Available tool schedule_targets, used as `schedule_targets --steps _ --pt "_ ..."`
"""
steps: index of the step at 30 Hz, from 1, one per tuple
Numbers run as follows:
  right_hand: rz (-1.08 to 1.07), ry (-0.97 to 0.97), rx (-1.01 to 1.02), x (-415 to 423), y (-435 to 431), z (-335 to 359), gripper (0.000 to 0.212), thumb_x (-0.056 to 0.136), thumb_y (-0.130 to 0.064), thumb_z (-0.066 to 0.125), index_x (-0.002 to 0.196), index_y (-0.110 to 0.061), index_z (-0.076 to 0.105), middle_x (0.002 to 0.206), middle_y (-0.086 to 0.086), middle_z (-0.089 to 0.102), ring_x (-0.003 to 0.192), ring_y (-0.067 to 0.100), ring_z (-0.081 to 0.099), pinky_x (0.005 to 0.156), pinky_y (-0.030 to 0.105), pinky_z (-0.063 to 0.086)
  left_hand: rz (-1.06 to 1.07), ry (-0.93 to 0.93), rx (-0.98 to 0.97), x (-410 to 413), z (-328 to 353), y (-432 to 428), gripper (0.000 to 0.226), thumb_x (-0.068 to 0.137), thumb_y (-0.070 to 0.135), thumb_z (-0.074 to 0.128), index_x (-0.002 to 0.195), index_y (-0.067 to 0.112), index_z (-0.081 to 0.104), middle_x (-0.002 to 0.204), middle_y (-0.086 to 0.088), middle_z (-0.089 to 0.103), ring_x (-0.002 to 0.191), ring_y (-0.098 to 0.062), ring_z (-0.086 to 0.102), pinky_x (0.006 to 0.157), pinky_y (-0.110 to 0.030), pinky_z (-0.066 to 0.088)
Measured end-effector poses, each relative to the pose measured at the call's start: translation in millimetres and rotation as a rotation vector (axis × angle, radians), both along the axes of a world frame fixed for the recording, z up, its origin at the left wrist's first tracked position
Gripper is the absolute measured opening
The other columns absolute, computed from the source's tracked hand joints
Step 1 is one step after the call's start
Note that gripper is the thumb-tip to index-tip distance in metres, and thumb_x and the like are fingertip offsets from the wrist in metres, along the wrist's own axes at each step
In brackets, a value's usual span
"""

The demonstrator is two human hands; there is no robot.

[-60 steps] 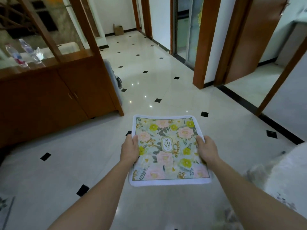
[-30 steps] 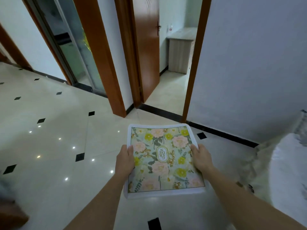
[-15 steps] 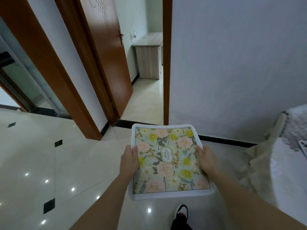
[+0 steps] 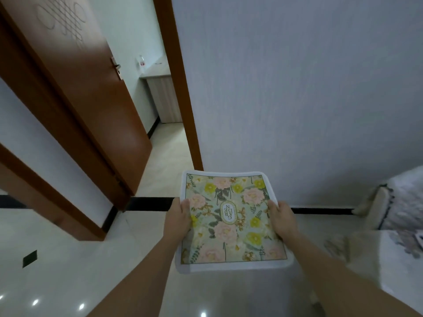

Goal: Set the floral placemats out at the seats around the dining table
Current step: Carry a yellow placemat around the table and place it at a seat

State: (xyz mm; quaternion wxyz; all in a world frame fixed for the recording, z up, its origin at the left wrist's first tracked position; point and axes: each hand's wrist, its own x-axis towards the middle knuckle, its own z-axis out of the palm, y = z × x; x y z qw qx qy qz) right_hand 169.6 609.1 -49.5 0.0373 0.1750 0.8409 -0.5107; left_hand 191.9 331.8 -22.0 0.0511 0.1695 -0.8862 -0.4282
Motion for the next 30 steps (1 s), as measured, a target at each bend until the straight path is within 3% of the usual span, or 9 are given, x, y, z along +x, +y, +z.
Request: schedule_targets --steps 4,8,14,18,22,25,27,30 --pt "-0.088 -0.017 -0.018 -45 42 -8 0.041 0.098 -0.046 0.041 0.094 -0.009 0.058 0.084 0.011 0.068 0.074 0.026 0.067 0.068 0.045 0.057 -0.105 -0.032 0.000 -65 5 40 0.032 0.105 0.031 0.035 0.094 0.003 0.046 0.078 -0.003 0.050 0.068 -0.013 0.051 0.053 -0.026 0.036" --pt "-0.194 -0.024 -0.013 -80 87 -13 0.040 0.097 -0.046 0.041 0.092 -0.011 0.061 0.082 0.010 0.070 0.073 0.026 0.069 0.070 0.048 0.058 -0.234 -0.021 0.026 -133 1 85 0.032 0.105 0.034 0.033 0.097 0.007 0.049 0.082 -0.005 0.054 0.074 -0.020 0.056 0.056 -0.029 0.041" --pt "-0.427 -0.021 0.015 -127 147 -5 0.035 0.100 -0.040 0.041 0.098 -0.009 0.057 0.089 0.009 0.065 0.081 0.024 0.064 0.071 0.039 0.054 -0.442 -0.046 0.081 -241 -2 162 0.029 0.105 0.032 0.033 0.103 0.009 0.050 0.085 0.002 0.056 0.073 -0.009 0.056 0.052 -0.021 0.039" --pt "-0.587 -0.017 0.041 -169 183 -2 0.036 0.099 -0.043 0.041 0.096 -0.011 0.058 0.087 0.007 0.066 0.078 0.023 0.065 0.071 0.040 0.055 -0.574 -0.057 0.139 -324 -7 215 0.030 0.104 0.034 0.034 0.105 0.009 0.052 0.091 -0.002 0.060 0.078 -0.015 0.059 0.062 -0.028 0.047" --pt "-0.749 -0.012 0.043 -203 214 10 0.034 0.099 -0.040 0.043 0.097 -0.009 0.058 0.089 0.008 0.065 0.076 0.020 0.062 0.059 0.033 0.049 -0.719 -0.058 0.162 -394 -3 268 0.028 0.104 0.033 0.038 0.095 0.010 0.051 0.083 0.001 0.057 0.077 -0.020 0.059 0.058 -0.028 0.043" --pt "-0.868 -0.009 0.065 -217 239 16 0.033 0.097 -0.044 0.043 0.096 -0.015 0.059 0.087 0.006 0.068 0.078 0.023 0.066 0.069 0.041 0.056 -0.843 -0.066 0.182 -435 1 311 0.029 0.103 0.036 0.038 0.092 0.012 0.051 0.086 -0.005 0.061 0.080 -0.023 0.062 0.064 -0.035 0.048" --pt "-0.930 -0.017 0.086 -217 256 24 0.031 0.098 -0.044 0.043 0.097 -0.017 0.059 0.085 0.003 0.067 0.077 0.021 0.065 0.067 0.036 0.053 -0.915 -0.085 0.179 -452 4 342 0.030 0.103 0.039 0.038 0.095 0.013 0.053 0.089 -0.005 0.063 0.080 -0.022 0.064 0.067 -0.038 0.051" --pt "-1.048 -0.017 0.124 -214 280 32 0.034 0.097 -0.045 0.043 0.097 -0.015 0.059 0.086 0.005 0.065 0.079 0.022 0.063 0.070 0.037 0.052 -1.034 -0.102 0.203 -467 9 386 0.030 0.103 0.040 0.036 0.100 0.015 0.053 0.091 -0.004 0.063 0.080 -0.017 0.063 0.062 -0.033 0.051"
